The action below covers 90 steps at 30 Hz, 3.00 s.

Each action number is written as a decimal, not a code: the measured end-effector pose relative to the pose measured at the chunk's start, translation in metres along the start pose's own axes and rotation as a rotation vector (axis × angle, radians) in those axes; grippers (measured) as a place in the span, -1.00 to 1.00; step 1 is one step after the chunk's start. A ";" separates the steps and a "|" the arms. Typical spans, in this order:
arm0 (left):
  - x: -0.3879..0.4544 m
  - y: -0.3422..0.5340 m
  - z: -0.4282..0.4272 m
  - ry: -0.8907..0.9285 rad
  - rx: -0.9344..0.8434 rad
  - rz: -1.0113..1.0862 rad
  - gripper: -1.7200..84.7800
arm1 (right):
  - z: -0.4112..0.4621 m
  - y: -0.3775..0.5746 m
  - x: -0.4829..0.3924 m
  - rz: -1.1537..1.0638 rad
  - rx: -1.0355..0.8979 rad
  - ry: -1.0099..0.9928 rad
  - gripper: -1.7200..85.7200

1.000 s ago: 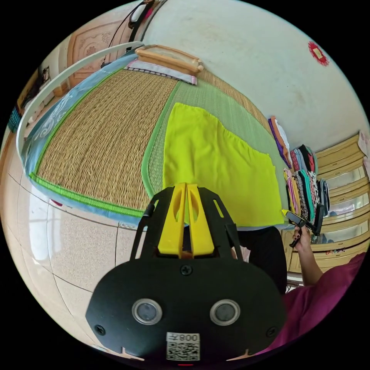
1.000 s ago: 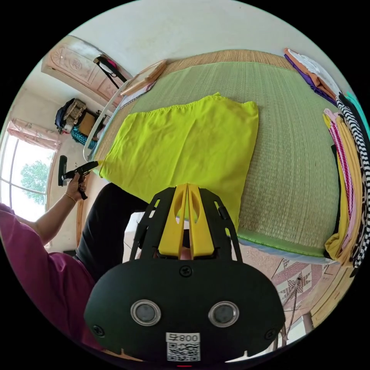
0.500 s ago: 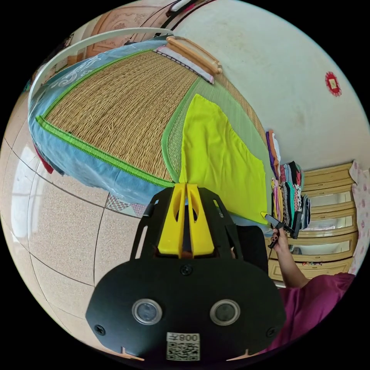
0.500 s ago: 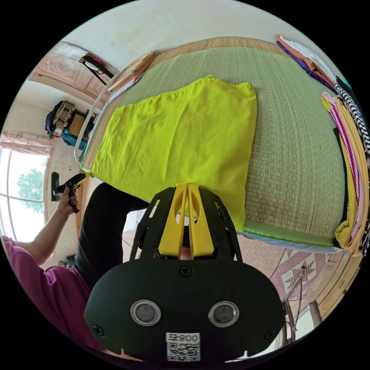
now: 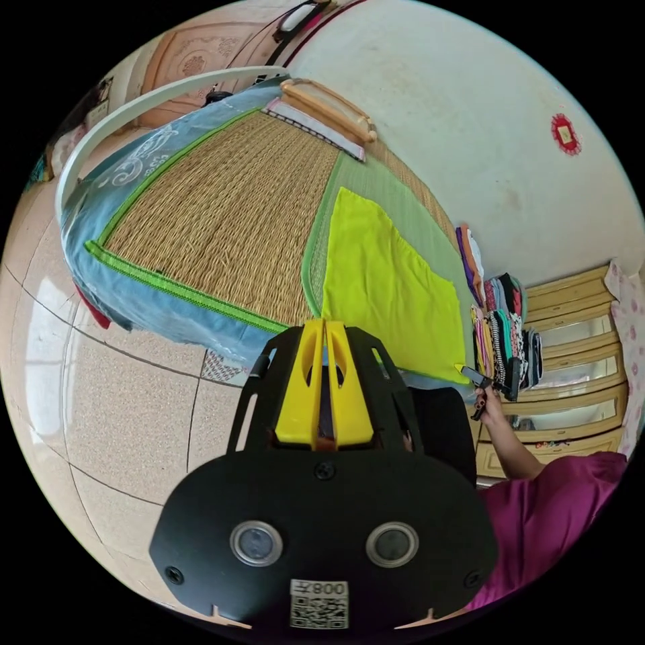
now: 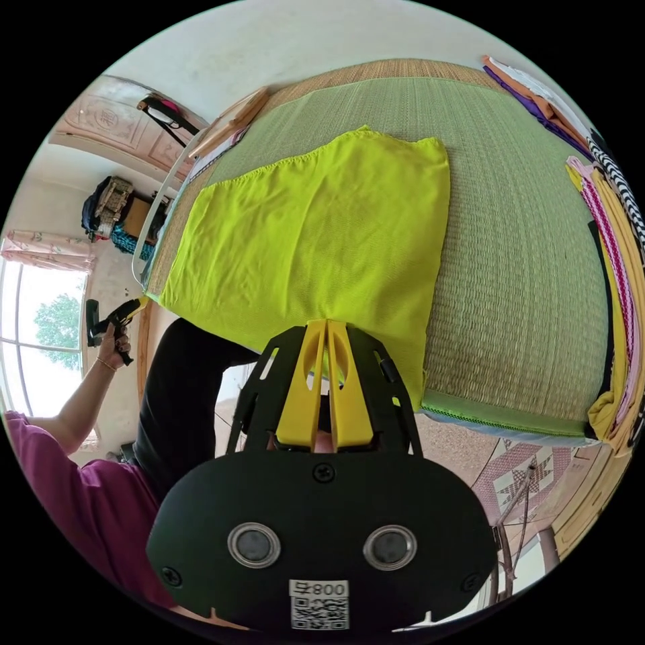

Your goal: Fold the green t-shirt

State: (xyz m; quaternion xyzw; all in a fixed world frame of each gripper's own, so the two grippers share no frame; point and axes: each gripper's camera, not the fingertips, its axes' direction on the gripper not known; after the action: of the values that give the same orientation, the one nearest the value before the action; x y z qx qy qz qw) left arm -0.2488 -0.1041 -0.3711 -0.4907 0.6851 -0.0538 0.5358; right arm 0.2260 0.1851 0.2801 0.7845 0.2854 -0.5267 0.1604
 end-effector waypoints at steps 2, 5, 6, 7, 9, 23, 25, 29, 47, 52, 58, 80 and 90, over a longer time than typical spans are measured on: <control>0.012 0.005 0.000 0.020 0.030 0.011 -0.96 | -0.001 0.005 0.001 0.011 0.001 -0.011 -0.96; 0.041 0.009 0.014 0.044 0.012 0.076 -0.96 | -0.010 0.018 0.004 0.024 0.037 -0.028 -0.96; 0.051 0.010 0.025 0.043 -0.012 0.091 -0.96 | -0.014 0.024 0.007 0.034 0.058 -0.024 -0.96; 0.055 0.010 0.032 0.041 -0.027 0.093 -0.96 | -0.016 0.031 0.012 0.053 0.073 -0.019 -0.96; 0.066 0.012 0.061 0.024 -0.100 0.076 -0.96 | -0.014 0.042 0.026 0.090 0.067 -0.014 -0.95; 0.226 0.044 0.136 0.041 -0.179 0.315 -0.92 | -0.033 0.129 0.112 0.259 0.201 -0.132 -0.80; 0.263 0.048 0.157 0.064 -0.214 0.393 -0.91 | -0.025 0.133 0.119 0.244 0.181 -0.155 -0.79; 0.349 0.063 0.213 0.122 -0.301 0.561 -0.90 | -0.016 0.142 0.130 0.239 0.178 -0.193 -0.79; 0.663 0.158 0.400 0.169 -0.428 1.086 -0.74 | -0.006 0.172 0.184 0.217 0.274 -0.456 -0.94; 0.719 0.180 0.436 -0.005 -0.375 1.193 -0.77 | -0.006 0.165 0.185 0.168 0.280 -0.495 -0.94; 0.746 0.179 0.462 -0.092 -0.346 1.190 -0.92 | 0.007 0.161 0.199 0.165 0.294 -0.539 -0.92; 0.719 0.084 0.485 0.218 -0.291 0.732 -0.94 | 0.112 0.037 0.302 0.369 0.233 -0.604 -0.69; 0.720 0.070 0.498 0.283 -0.291 0.708 -0.94 | 0.139 -0.018 0.312 0.356 0.204 -0.618 -0.69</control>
State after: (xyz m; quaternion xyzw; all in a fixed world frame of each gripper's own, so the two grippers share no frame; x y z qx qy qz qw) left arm 0.1399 -0.3681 -1.1128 -0.2831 0.8791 0.1642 0.3465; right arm 0.2005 0.2096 -0.0600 0.6379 0.0284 -0.7282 0.2491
